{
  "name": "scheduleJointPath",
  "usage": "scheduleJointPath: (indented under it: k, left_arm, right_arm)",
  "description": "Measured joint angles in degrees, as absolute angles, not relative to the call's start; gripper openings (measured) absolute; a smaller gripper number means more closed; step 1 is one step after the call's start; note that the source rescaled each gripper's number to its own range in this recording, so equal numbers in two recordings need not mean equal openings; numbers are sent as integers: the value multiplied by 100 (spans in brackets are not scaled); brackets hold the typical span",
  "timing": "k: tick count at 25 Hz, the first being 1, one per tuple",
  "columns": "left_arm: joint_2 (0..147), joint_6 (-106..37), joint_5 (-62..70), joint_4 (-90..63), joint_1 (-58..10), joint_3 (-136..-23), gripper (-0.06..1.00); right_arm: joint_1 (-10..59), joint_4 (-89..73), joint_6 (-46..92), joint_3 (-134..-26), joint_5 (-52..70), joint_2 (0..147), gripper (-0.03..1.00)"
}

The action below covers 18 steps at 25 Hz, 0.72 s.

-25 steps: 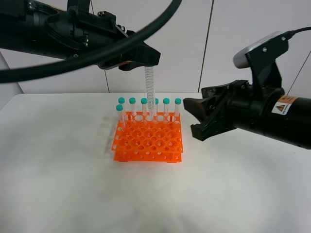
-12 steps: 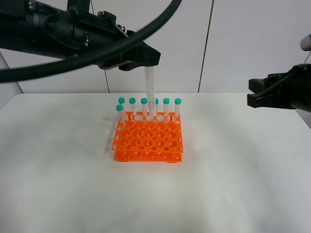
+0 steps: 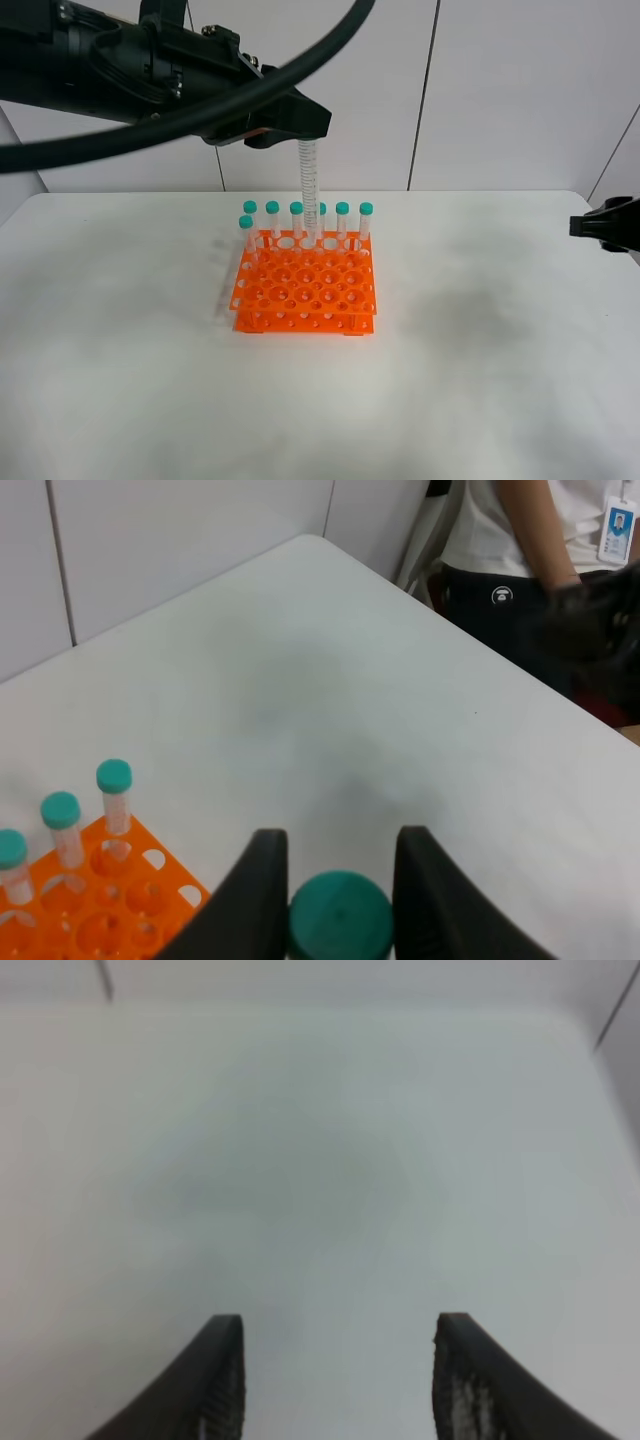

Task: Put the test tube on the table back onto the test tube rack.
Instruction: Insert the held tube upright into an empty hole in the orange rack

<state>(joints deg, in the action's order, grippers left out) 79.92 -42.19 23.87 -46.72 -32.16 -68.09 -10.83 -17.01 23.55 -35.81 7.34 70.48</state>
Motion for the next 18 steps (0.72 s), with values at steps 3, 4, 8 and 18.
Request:
scheduleJointPath:
  k: [3,4,8,18]
  left_arm:
    - [7992,-4219,2406,-4672,-3216,-6809,0]
    - [7992,-4219,2406,-4672,-3216,-6809,0]
    - [7992,-4219,2411,-4672,-3216,-6809,0]
    - [7992,-4219,2417,-4672,-3216,-6809,0]
  right_arm:
    - [-1088,-1702,2348,-3799,1223,7421,89]
    - [-1095,-1702,2348,-3865,1407,7509,89]
    - [-1106,-1679,2348,-4178,2108,7607,89]
    - [-1121,-1365,1914,-4940,4017,7572,88]
